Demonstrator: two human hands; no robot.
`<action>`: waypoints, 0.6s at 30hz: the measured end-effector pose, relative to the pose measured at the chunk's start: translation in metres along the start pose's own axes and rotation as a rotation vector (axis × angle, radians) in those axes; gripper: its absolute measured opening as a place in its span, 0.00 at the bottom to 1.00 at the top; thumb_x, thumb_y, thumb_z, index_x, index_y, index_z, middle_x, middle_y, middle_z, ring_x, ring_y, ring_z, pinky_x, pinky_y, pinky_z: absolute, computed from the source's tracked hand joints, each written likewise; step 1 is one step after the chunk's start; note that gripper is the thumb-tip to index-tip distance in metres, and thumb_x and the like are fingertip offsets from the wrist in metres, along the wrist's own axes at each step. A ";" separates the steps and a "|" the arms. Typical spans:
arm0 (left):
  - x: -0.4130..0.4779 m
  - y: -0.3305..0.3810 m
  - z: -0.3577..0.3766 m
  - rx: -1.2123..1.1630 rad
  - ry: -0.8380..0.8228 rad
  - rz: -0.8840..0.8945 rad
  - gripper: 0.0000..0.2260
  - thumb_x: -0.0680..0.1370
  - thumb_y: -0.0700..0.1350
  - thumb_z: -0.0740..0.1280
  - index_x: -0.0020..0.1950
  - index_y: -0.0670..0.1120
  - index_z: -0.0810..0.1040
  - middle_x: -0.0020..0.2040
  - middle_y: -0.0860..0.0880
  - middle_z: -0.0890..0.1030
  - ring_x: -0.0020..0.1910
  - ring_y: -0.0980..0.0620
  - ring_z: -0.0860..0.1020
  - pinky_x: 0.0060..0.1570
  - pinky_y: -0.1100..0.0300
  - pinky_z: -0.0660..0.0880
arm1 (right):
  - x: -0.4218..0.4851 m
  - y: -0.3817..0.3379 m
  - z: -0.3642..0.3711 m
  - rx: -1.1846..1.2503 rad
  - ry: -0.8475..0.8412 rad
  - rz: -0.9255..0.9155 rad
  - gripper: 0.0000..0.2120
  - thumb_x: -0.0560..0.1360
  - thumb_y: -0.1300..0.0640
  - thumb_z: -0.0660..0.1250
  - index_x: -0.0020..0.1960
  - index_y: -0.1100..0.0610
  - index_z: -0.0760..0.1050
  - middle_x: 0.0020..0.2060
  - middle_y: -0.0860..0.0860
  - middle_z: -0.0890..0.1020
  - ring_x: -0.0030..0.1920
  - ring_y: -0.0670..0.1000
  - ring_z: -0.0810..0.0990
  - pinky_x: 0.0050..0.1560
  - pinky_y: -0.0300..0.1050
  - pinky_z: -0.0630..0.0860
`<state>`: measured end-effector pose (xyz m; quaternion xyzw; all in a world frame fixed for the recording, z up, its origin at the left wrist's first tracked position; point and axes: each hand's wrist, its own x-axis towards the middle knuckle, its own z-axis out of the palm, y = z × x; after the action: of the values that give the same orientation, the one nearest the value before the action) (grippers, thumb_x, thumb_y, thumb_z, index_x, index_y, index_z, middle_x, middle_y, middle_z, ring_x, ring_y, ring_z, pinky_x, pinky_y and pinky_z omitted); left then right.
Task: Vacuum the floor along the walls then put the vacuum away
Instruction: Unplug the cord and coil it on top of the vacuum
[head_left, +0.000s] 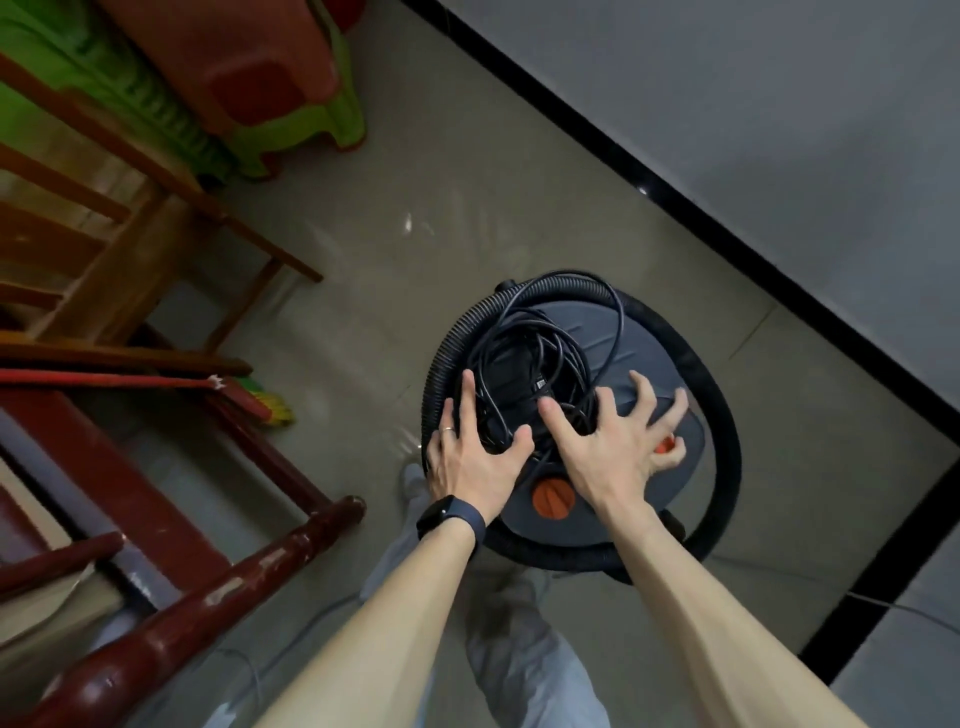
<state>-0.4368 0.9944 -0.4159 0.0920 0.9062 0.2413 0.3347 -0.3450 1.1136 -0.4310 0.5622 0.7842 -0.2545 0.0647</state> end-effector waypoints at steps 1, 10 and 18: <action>0.010 0.005 -0.005 -0.007 0.009 0.006 0.41 0.74 0.67 0.64 0.76 0.69 0.37 0.80 0.46 0.55 0.77 0.42 0.58 0.74 0.44 0.56 | 0.011 -0.010 -0.001 -0.009 -0.017 -0.014 0.38 0.67 0.15 0.49 0.58 0.41 0.74 0.78 0.46 0.56 0.80 0.58 0.35 0.71 0.75 0.48; 0.100 0.011 -0.073 -0.094 0.112 -0.067 0.39 0.75 0.65 0.64 0.78 0.66 0.43 0.78 0.47 0.61 0.73 0.42 0.64 0.72 0.48 0.60 | 0.082 -0.128 0.006 -0.128 -0.148 -0.204 0.39 0.70 0.16 0.45 0.65 0.41 0.73 0.79 0.48 0.53 0.79 0.60 0.30 0.70 0.77 0.45; 0.218 0.025 -0.151 -0.127 0.148 -0.078 0.40 0.74 0.63 0.65 0.78 0.67 0.42 0.78 0.46 0.59 0.73 0.42 0.64 0.70 0.47 0.65 | 0.146 -0.249 0.030 -0.107 -0.115 -0.234 0.38 0.71 0.17 0.44 0.62 0.42 0.73 0.78 0.48 0.57 0.79 0.58 0.33 0.68 0.78 0.47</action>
<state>-0.7003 1.0304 -0.4262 0.0173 0.9143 0.2912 0.2812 -0.6310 1.1642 -0.4323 0.4471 0.8518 -0.2501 0.1092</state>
